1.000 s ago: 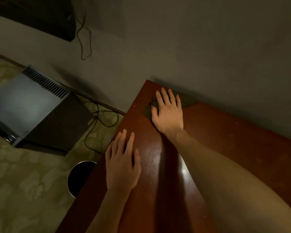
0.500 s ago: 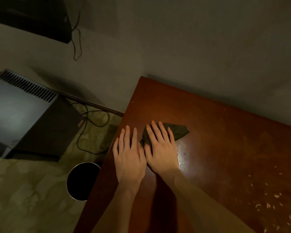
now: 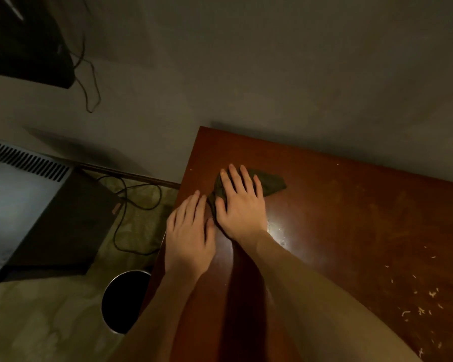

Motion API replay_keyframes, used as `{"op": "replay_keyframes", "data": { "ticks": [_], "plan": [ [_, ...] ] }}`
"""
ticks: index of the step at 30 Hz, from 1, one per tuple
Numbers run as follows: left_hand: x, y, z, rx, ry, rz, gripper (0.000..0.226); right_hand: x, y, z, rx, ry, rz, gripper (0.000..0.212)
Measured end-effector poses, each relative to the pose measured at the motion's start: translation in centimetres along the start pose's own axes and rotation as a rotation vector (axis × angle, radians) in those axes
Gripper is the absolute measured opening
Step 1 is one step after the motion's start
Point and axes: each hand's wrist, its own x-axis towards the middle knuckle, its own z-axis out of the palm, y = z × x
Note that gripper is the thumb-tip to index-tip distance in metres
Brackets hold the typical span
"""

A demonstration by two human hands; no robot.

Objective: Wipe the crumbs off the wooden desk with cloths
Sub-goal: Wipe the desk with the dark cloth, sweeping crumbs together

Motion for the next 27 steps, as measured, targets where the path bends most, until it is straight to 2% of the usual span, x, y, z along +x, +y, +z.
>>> {"op": "replay_keyframes", "data": {
  "ticks": [3, 7, 13, 19, 23, 27],
  "plan": [
    [0.2, -0.3, 0.3, -0.014, 0.013, 0.026, 0.060, 4.8, 1.5, -0.3, -0.001, -0.004, -0.013, 0.066],
    [0.3, -0.2, 0.3, -0.026, 0.007, 0.018, 0.062, 8.5, 3.7, -0.5, -0.039, 0.000, 0.160, 0.067],
    [0.2, 0.0, 0.0, -0.030, 0.007, 0.006, 0.062, 3.6, 2.1, -0.2, -0.035, 0.025, 0.278, 0.065],
    [0.4, 0.3, -0.4, -0.029, 0.002, 0.016, 0.058, -2.7, 0.1, -0.4, -0.051, -0.085, 0.206, 0.065],
    [0.4, 0.4, -0.5, 0.054, -0.046, -0.020, 0.060, 1.2, 0.5, -0.3, -0.051, -0.073, 0.212, 0.066],
    [0.5, 0.2, -0.1, 0.036, -0.028, -0.022, 0.060, 7.3, 1.6, -0.1, -0.011, -0.008, 0.278, 0.068]
  ]
}}
